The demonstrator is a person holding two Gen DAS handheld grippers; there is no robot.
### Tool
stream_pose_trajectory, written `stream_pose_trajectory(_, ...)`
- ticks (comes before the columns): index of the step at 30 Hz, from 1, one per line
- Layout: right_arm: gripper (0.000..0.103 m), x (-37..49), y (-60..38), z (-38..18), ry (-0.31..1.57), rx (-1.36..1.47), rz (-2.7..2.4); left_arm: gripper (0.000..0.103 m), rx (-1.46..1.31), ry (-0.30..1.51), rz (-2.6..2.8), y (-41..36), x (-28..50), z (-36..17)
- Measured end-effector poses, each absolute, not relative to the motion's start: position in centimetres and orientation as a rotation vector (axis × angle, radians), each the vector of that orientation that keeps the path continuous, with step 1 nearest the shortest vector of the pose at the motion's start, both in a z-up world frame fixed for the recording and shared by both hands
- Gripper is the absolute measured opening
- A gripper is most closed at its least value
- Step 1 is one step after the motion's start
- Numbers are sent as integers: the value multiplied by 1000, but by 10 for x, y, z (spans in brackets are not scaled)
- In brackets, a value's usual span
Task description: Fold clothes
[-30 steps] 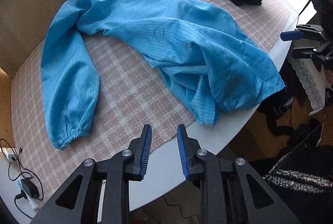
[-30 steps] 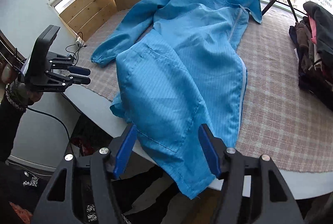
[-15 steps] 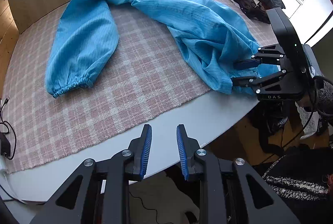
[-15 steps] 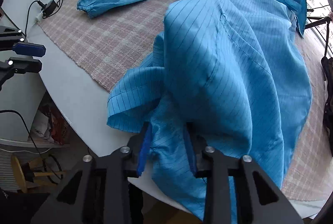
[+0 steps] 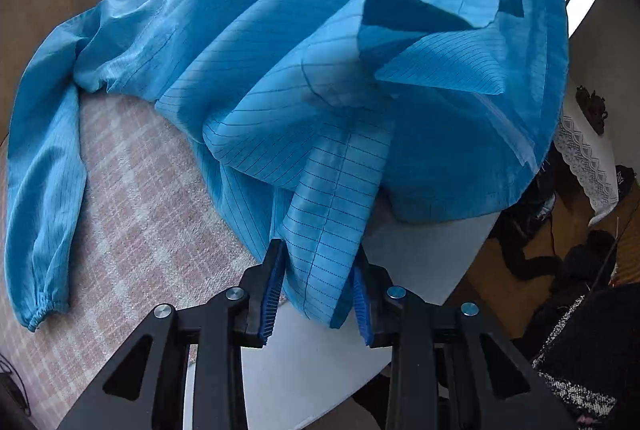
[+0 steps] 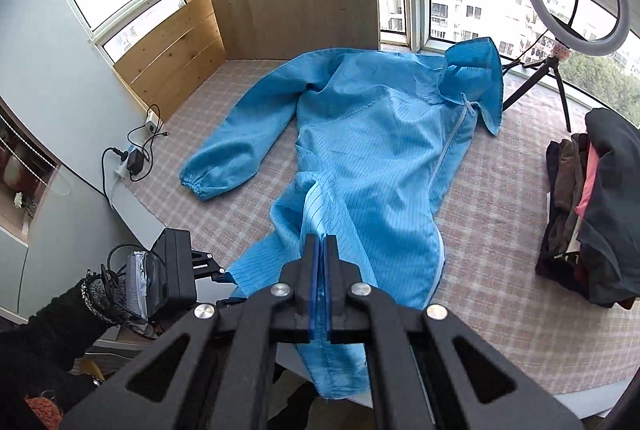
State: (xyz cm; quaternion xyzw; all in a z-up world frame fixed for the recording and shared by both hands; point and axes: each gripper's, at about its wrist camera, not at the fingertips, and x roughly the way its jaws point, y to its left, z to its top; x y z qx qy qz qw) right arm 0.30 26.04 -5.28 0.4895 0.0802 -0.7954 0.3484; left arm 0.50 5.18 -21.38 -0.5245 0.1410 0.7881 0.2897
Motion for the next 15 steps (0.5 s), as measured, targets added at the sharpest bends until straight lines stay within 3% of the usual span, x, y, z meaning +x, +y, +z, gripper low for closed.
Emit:
stream_pose_trajectory(4, 2, -10, 274, -34, 224, 1253, -2120, 0, -1410, 379, 2076, 46, 8, -199)
stream_pose_trajectory(10, 1, -6, 285, 38, 137, 1070, -2143, 3, -1275, 411, 2052, 27, 48, -115)
stream_pose_trajectory(13, 1, 1, 278, 61, 248, 997, -2219, 4, -1262, 469, 1990, 35, 61, -118)
stream_pose_trajectory(14, 3, 0, 275, 50, 260, 1038, -2211, 6, -1291, 495, 1961, 39, 63, -129)
stream_pose_trajectory(15, 18, -1, 272, 39, 271, 1080, -2202, 7, -1339, 521, 1931, 42, 65, -144)
